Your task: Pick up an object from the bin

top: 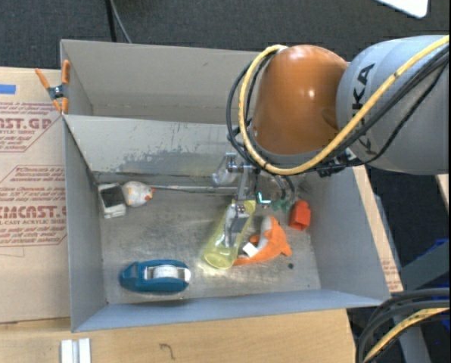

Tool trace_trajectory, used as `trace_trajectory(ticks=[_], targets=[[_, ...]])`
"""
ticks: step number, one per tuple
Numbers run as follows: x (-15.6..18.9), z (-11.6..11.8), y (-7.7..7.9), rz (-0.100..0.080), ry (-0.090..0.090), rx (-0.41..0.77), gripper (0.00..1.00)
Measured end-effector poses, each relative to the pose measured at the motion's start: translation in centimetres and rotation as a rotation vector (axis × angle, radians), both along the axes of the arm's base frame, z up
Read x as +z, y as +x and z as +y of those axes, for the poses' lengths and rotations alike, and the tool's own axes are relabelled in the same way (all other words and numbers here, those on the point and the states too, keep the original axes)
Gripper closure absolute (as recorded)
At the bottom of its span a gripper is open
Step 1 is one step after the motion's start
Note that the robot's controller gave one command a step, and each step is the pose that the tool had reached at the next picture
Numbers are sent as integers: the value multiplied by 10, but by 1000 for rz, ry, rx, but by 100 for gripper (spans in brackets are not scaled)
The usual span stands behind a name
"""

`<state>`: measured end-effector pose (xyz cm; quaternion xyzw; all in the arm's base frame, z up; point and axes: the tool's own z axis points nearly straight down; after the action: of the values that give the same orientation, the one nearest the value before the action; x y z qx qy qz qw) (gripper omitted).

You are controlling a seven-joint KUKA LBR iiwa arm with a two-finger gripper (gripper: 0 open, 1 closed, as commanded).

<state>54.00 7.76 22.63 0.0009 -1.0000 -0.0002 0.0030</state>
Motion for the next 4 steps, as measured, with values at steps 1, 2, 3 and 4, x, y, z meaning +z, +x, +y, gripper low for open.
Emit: trace_trajectory(ticks=[1, 2, 3, 4], targets=[[4, 0, 2, -8, 1, -1, 0], [-1, -2, 1, -14, 2, 12, 0], [-61, -34, -7, -13, 1, 158, 0], [-146, -65, -8, 5, 2, 163, 100]])
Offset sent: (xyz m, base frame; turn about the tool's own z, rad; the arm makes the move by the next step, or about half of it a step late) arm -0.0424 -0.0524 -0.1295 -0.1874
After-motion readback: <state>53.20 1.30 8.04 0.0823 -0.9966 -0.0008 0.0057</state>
